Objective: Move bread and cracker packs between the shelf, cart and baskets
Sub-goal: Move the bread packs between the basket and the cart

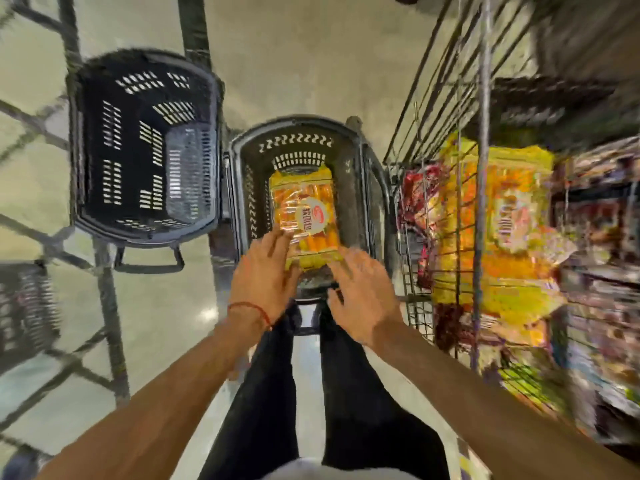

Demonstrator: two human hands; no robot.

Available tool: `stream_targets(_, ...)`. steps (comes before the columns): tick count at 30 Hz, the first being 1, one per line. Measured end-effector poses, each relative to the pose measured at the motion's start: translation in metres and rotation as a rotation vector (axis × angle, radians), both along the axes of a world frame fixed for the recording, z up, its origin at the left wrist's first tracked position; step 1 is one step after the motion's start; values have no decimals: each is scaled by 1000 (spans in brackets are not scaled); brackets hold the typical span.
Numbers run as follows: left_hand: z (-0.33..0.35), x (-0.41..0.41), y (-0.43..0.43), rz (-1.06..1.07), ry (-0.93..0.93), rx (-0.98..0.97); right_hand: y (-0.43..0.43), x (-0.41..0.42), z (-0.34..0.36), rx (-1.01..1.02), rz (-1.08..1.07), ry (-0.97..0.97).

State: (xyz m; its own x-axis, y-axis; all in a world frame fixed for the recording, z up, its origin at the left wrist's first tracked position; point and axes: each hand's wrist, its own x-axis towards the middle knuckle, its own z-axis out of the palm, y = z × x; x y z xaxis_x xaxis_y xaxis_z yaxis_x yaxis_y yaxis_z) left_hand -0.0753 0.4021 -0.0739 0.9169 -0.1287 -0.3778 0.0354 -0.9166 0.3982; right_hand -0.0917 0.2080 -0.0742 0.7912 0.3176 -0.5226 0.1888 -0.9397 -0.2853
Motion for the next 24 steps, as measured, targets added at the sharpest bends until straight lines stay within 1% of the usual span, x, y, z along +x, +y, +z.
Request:
stream_targets(1, 16, -5, -3, -35, -18, 24, -3, -6, 16, -7, 43, -23)
stream_targets(3, 44, -17, -6, -101, -42, 63, -10, -19, 43, 21, 44, -93)
stream_targets(5, 66, -28, -10, -170, -54, 115, -19, -30, 65, 70, 2, -156)
stream_targets(9, 99, -56, -21, -214, -73, 177, -37, -54, 99, 130, -89, -262)
stream_targets(14, 132, -88, -33, -285, -194, 215, -53, -90, 130, 167, -185, -367)
stream_targets(17, 146, -98, -35, -355, -242, 231, -56, -111, 141, 121, -204, -405)
stream_targets(21, 155, -111, -32, -425, -321, 184, -55, -141, 155, 18, -235, -470)
stream_targets(24, 166, -120, -33, -509, -326, 170, -56, -164, 168, -63, -279, -525)
